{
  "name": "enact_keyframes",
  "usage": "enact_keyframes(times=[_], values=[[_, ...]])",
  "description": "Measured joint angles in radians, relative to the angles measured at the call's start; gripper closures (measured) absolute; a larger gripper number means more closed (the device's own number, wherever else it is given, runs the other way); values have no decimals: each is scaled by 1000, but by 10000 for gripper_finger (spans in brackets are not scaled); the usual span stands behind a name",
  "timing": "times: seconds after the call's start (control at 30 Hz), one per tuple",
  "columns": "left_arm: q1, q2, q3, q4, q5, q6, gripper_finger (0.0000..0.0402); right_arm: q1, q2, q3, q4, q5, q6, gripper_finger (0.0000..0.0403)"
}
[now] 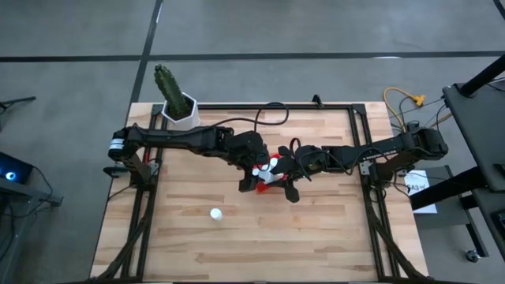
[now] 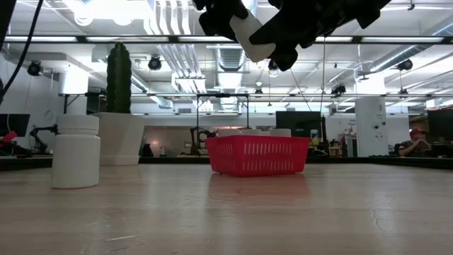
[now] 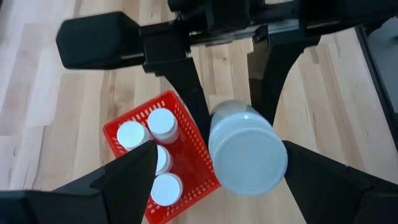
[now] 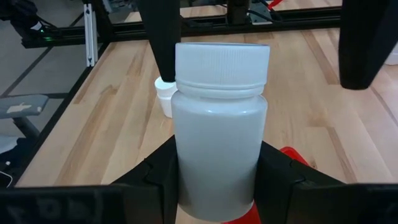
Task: Pick and place pill bottles into a basket
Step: Put the white pill bottle into the red bin
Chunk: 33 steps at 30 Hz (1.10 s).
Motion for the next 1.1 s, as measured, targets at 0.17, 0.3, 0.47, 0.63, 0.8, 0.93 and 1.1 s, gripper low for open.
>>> enact_keyframes(times=[0.17,0.3,0.47,0.63,0.8,0.93,1.1], values=[[0,0,-1,2,1,-1,88,0,0,0,0,0,0,267],[0,6,-6,9,1,-3,88,0,0,0,0,0,0,267],[0,30,-6,19,17,-2,88,0,0,0,-1,0,0,267],[0,37,0,10,22,-2,92,0,0,0,-5,0,0,267],[0,34,0,9,24,-5,117,0,0,0,-6,0,0,267],[0,32,6,10,26,-5,142,-1,0,0,-6,0,0,266],[-1,32,7,9,35,-5,190,-1,0,0,-6,2,0,266]])
